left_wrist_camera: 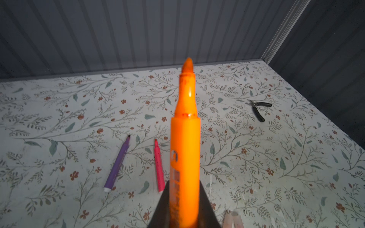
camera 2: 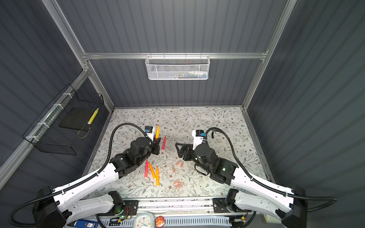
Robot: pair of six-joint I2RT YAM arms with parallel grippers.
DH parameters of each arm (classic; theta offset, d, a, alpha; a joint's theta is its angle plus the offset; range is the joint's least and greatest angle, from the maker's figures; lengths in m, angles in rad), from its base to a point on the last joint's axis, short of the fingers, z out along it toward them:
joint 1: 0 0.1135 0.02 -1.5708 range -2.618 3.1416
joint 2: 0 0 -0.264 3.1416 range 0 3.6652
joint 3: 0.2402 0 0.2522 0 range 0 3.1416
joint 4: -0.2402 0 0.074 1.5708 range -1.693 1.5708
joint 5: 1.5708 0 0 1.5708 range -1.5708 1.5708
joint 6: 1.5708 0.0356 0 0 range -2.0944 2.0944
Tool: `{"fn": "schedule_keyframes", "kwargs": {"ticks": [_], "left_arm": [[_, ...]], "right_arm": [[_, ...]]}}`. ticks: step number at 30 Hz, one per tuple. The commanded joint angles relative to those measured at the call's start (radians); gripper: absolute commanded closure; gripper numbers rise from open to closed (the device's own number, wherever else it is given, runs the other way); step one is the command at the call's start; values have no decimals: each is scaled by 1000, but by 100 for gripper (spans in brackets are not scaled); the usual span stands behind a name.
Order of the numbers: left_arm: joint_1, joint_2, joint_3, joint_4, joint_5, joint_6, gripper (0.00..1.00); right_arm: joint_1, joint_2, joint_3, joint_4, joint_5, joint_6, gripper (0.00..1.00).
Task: Insert the pens into the pen caps
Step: 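Hold the orange marker upright while the right gripper moves to the caps, then lower the right gripper and grasp a translucent pink cap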
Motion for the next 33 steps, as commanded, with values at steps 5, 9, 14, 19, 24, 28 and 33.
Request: {"fn": "schedule_keyframes", "kwargs": {"ticks": [5, 9, 14, 19, 24, 28, 33], "left_arm": [[3, -19, -141, 317, 244, -3, 100], [4, 43, -99, 216, 182, -13, 100], [4, 60, -100, 149, 58, -36, 100], [5, -19, -113, 88, 45, -33, 100], [4, -73, -126, 51, 20, -31, 100], [5, -89, -123, 44, 26, -34, 100], [5, -69, -107, 36, 24, -34, 100]], "right_arm": [[1, 96, 2, -188, 81, -47, 55], [-1, 121, -57, -180, 88, -15, 57], [0, 194, -69, -210, 59, 18, 65], [-1, 311, -51, -222, -11, 48, 71], [2, 436, -20, -210, -56, 52, 74], [4, 497, 3, -200, -58, 48, 73], [4, 540, 25, -218, -26, 37, 71]]}}
